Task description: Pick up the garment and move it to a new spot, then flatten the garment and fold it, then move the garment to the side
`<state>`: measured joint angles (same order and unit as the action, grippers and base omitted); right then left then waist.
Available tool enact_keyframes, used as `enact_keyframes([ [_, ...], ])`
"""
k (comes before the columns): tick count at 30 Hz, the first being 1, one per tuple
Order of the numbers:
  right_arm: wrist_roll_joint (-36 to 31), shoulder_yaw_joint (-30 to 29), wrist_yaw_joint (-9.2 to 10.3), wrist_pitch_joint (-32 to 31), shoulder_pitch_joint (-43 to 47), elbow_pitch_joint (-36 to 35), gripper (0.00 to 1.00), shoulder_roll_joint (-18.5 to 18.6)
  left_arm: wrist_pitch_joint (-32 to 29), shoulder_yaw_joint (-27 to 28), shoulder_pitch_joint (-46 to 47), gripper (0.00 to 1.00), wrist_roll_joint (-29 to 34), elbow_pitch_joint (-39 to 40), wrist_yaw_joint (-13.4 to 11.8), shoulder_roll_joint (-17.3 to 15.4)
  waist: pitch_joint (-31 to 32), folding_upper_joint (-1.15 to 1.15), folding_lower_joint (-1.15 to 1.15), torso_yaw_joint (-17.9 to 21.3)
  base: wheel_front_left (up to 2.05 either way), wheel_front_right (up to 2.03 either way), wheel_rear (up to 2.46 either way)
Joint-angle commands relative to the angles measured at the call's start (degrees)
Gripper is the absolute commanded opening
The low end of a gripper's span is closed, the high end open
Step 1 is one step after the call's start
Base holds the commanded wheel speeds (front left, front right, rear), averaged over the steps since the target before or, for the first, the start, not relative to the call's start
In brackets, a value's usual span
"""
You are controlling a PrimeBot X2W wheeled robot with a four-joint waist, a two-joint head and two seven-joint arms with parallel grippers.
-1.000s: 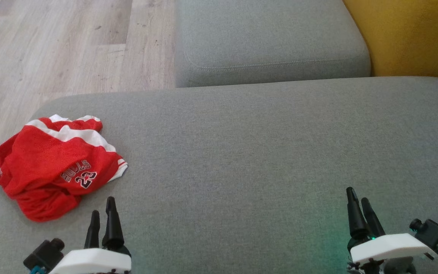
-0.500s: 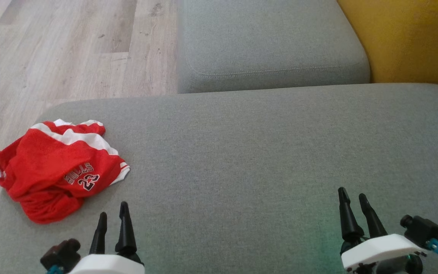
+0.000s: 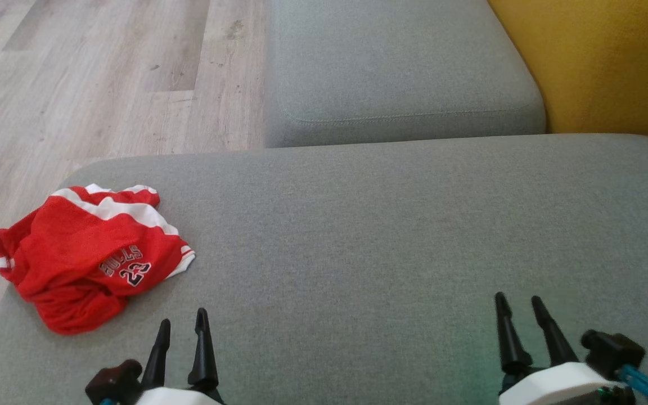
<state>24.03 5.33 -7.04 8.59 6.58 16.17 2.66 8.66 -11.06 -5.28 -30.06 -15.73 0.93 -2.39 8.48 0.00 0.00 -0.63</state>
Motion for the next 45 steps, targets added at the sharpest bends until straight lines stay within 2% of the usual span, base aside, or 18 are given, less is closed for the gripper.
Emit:
enact_keyframes([
  [1,-1.7,1.5,-0.33,0.9,-2.0,-2.1,1.00,0.1,0.7,1.0,2.2,1.00,1.5,1.8,-0.4,-0.4,0.1,0.00,0.00,0.0,0.00,0.00,0.00],
  [20,-16.3,2.7,-0.40,4.2,0.6,-2.2,1.00,0.2,4.1,-1.4,1.3,1.00,14.3,-1.8,-4.5,-0.4,2.3,0.00,0.00,-0.2,0.00,0.00,0.00],
  [33,-25.0,3.5,-0.45,6.4,1.5,-2.2,1.00,0.2,6.3,-3.0,1.0,1.00,22.3,-2.8,-5.9,-0.5,3.6,0.00,0.00,-0.3,0.00,0.00,0.00],
  [45,-23.9,2.7,-0.45,6.4,1.5,-1.2,1.00,0.2,6.3,-2.5,1.0,1.00,21.5,-3.7,-6.5,-0.5,3.8,0.00,0.00,-0.4,0.00,0.00,0.00],
])
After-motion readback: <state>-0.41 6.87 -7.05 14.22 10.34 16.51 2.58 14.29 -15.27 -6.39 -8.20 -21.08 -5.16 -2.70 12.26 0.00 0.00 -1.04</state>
